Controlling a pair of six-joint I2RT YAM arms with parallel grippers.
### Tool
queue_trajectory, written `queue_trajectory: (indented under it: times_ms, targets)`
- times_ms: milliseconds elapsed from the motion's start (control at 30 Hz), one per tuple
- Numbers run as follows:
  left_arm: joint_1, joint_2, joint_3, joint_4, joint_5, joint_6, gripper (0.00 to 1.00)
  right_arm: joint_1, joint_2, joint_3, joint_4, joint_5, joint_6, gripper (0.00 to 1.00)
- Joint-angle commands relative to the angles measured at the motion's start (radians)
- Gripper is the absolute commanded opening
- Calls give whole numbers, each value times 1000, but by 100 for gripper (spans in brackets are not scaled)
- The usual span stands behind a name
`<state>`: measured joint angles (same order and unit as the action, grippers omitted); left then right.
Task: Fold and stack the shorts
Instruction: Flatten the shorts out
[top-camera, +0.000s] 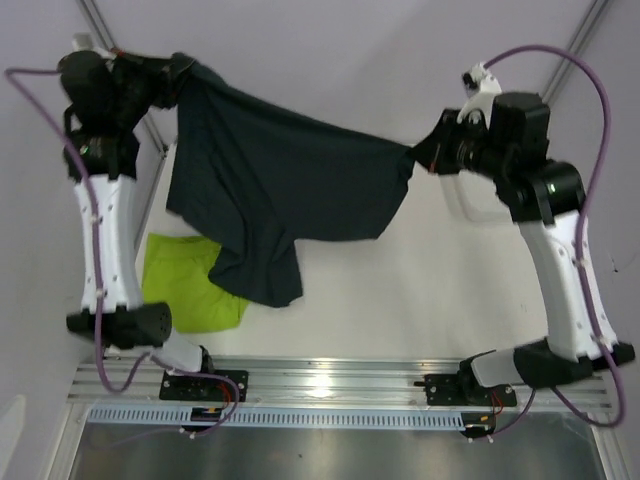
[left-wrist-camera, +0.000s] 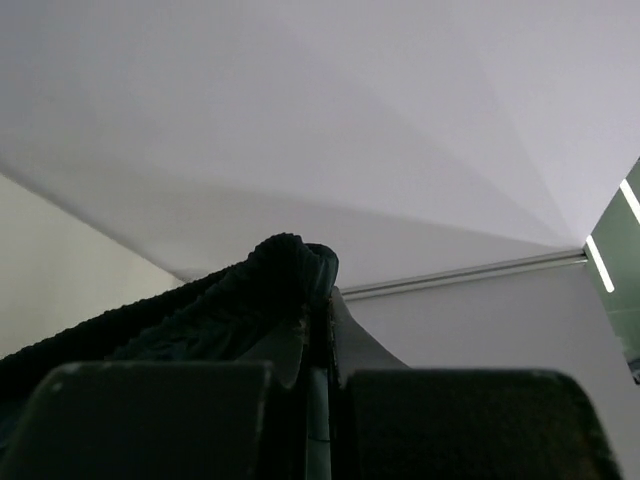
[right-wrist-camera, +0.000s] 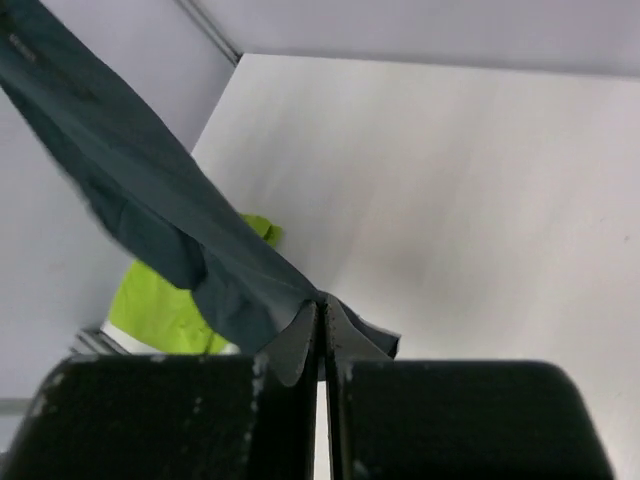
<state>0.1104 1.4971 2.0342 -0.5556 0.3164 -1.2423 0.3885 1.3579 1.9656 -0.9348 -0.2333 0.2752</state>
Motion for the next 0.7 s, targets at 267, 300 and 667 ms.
queue_trajectory:
  times_ms: [267,300,667]
  targets:
    - [-137,570,504,594,-77,-232,0,-445,629,654,710,-656,567,0]
    - [-135,530,447,641,-68,-197,0,-444,623,635,684,-659,535,0]
    - [-147,571,535,744,41,-288,0,-528,512,384,999,-750,628,0]
